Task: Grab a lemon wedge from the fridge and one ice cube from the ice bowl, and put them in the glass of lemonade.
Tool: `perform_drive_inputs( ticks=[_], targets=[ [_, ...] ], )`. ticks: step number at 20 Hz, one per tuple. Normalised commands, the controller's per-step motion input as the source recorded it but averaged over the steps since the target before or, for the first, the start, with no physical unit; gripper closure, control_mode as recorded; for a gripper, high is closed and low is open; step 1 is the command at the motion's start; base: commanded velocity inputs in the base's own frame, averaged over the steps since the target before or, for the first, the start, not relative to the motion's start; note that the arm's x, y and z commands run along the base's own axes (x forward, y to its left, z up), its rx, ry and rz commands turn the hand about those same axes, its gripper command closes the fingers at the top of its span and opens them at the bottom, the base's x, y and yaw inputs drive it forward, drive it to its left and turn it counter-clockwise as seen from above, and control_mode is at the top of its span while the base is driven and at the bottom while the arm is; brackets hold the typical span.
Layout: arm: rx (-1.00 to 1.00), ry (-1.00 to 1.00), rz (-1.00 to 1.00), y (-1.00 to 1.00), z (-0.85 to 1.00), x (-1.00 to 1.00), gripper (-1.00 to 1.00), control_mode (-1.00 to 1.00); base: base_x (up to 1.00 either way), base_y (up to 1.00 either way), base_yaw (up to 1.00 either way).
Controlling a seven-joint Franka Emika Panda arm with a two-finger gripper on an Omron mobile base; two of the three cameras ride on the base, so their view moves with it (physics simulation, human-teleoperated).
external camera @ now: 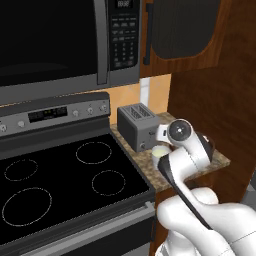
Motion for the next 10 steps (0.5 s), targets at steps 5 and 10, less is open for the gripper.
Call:
perform_drive_inputs(
  ticks=[5,10],
  targets=[
    [0.0,0.05,0.0,0.22,-0.21,0.51,1.0,-1.0,0.0,0.0,0.0],
    [0.0,0.07,0.0,0.13,-0.28,0.46,1.0,-1.0,0.0,0.0,0.0]
  ],
)
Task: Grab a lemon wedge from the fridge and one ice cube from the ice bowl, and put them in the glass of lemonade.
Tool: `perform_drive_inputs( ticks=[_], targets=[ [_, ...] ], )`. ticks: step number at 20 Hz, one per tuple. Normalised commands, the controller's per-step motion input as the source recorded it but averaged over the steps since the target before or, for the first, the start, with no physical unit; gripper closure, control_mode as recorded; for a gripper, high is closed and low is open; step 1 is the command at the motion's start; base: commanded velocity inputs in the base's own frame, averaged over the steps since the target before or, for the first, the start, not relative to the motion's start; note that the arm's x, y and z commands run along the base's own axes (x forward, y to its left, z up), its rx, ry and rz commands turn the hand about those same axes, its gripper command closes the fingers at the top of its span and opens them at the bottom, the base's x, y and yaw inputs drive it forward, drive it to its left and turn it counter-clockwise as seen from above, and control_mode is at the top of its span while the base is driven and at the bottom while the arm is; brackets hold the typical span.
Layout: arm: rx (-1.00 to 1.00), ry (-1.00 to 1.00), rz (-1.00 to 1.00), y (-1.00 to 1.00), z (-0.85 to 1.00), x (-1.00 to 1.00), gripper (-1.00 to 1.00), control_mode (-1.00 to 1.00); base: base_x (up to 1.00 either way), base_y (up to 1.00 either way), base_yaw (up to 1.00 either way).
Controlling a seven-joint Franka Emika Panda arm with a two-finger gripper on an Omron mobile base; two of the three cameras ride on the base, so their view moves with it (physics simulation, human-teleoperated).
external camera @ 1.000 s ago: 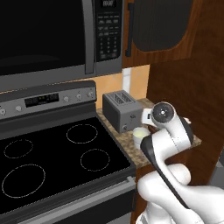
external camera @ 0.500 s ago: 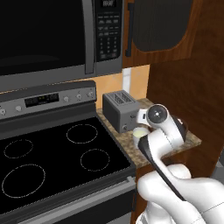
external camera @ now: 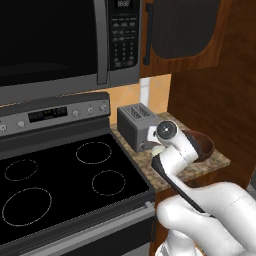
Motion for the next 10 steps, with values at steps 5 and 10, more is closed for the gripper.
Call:
perform_drive_inputs(
  ticks=[5,10],
  targets=[
    [0.0,0.02,0.0,0.0,-0.3,0.37,1.0,-1.0,0.0,0.0,0.0],
    [-0.01,0.0,0.0,0.0,-0.29,0.21,1.0,-1.0,0.0,0.0,0.0]
  ],
)
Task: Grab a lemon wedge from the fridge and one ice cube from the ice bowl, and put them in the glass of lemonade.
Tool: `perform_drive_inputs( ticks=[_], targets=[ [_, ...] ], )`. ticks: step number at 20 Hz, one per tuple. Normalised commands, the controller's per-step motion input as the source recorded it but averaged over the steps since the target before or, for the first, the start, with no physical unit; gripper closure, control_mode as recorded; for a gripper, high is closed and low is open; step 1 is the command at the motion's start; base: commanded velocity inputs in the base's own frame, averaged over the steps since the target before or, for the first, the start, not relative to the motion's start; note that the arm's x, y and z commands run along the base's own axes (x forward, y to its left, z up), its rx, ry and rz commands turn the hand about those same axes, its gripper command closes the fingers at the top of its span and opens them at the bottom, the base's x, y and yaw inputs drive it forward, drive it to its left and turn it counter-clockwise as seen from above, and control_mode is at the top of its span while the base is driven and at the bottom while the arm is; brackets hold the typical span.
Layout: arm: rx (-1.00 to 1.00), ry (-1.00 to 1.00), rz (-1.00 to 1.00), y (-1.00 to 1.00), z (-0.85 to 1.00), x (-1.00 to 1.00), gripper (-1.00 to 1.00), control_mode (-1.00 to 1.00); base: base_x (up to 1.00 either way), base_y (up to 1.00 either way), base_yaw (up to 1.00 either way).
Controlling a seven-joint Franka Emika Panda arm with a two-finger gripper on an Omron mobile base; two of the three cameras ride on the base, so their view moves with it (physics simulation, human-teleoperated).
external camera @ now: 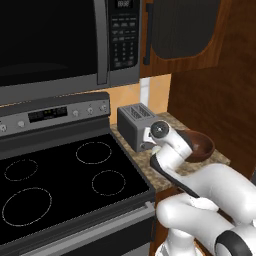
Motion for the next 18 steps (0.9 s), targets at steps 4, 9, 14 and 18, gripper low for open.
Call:
perform_drive_inputs(
  ticks=[4,9,14,18],
  targets=[
    [-0.03,-0.08,0.0,0.0,-0.31,0.04,1.0,-1.0,0.0,0.0,0.0],
    [-0.03,-0.13,0.0,0.0,-0.23,0.13,1.0,-1.0,0.0,0.0,0.0],
    [-0.03,-0.12,0.0,0.0,-0.24,0.12,1.0,-1.0,0.0,0.0,0.0],
    [0.0,0.0,0.0,0.0,-0.15,0.0,1.0,-1.0,0.0,0.0,0.0]
  ],
)
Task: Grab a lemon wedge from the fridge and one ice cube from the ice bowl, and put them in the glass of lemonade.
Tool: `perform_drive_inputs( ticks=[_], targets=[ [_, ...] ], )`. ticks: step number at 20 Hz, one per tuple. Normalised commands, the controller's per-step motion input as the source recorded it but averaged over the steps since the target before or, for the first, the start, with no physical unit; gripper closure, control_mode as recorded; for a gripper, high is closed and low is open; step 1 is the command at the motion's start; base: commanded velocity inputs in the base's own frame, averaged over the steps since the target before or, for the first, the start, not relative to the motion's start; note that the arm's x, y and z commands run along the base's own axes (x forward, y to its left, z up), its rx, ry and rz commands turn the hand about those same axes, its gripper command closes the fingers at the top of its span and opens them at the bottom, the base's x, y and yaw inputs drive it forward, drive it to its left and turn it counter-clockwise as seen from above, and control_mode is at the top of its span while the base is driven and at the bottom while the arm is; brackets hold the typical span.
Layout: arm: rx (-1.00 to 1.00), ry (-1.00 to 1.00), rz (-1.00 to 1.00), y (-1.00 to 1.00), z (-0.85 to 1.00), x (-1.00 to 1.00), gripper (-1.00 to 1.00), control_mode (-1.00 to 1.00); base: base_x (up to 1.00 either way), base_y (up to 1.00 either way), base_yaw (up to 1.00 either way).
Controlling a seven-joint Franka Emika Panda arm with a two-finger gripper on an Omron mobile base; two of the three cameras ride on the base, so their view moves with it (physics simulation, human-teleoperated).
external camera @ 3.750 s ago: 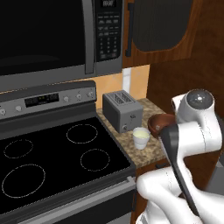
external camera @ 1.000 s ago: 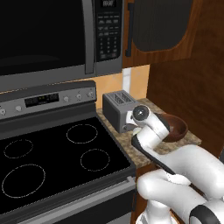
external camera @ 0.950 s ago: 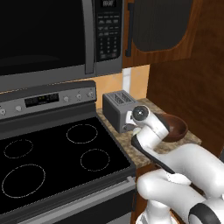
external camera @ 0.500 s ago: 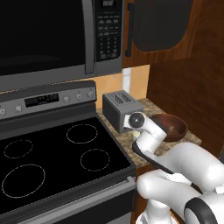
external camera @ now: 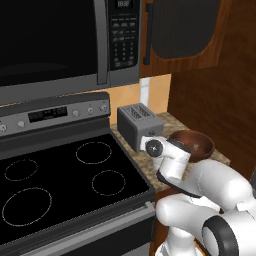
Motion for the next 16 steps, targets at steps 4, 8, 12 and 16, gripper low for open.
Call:
perform_drive_inputs(
  ticks=[4,8,12,16],
  targets=[
    [0.0,0.09,0.0,-0.03,0.16,0.0,-1.0,-1.0,0.0,0.0,0.0],
    [0.0,0.04,0.0,-0.01,0.14,0.13,-1.0,-1.0,0.0,0.0,0.0],
    [0.0,0.0,0.0,0.0,0.11,0.38,-1.0,-1.0,0.0,0.0,0.0],
    [0.01,0.0,0.0,-0.08,0.76,-0.42,-1.0,-1.0,0.0,0.0,0.0]
  ],
)
